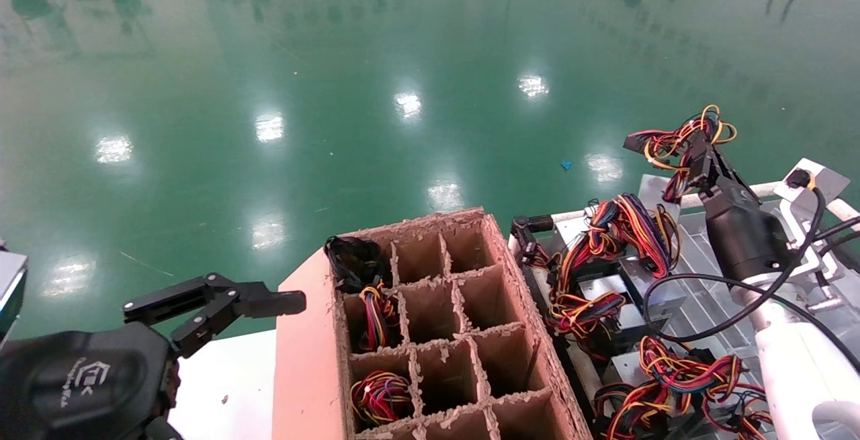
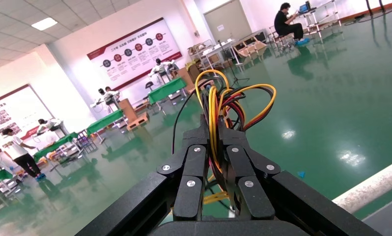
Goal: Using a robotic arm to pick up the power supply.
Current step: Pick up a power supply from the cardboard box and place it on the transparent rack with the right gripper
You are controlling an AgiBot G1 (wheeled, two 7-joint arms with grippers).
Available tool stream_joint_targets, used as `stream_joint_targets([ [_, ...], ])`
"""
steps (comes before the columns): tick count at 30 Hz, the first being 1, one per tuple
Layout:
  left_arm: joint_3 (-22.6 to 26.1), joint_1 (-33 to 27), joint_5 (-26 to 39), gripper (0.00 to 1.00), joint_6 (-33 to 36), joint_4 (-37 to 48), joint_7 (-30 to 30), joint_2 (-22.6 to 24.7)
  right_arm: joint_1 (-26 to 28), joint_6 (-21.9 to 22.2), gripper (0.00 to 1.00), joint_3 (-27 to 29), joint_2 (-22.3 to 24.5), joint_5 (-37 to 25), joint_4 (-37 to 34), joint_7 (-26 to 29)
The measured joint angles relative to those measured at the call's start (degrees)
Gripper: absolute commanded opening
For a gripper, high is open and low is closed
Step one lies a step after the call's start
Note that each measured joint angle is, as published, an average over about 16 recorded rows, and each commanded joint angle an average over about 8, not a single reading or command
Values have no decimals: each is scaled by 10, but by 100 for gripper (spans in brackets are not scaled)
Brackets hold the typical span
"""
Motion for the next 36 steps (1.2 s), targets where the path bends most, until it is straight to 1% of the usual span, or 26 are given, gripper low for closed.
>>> stream_joint_targets([
  [15, 0, 0, 0, 100, 0, 0, 0, 0, -18, -13, 0, 18, -9, 26, -4, 2],
  [27, 0, 0, 0, 100, 0, 0, 0, 0, -49, -47, 0, 41, -11, 58, -3, 9],
  [36, 0, 0, 0, 100, 0, 0, 0, 0, -72, -66, 0, 57, -8, 82, -5, 4],
])
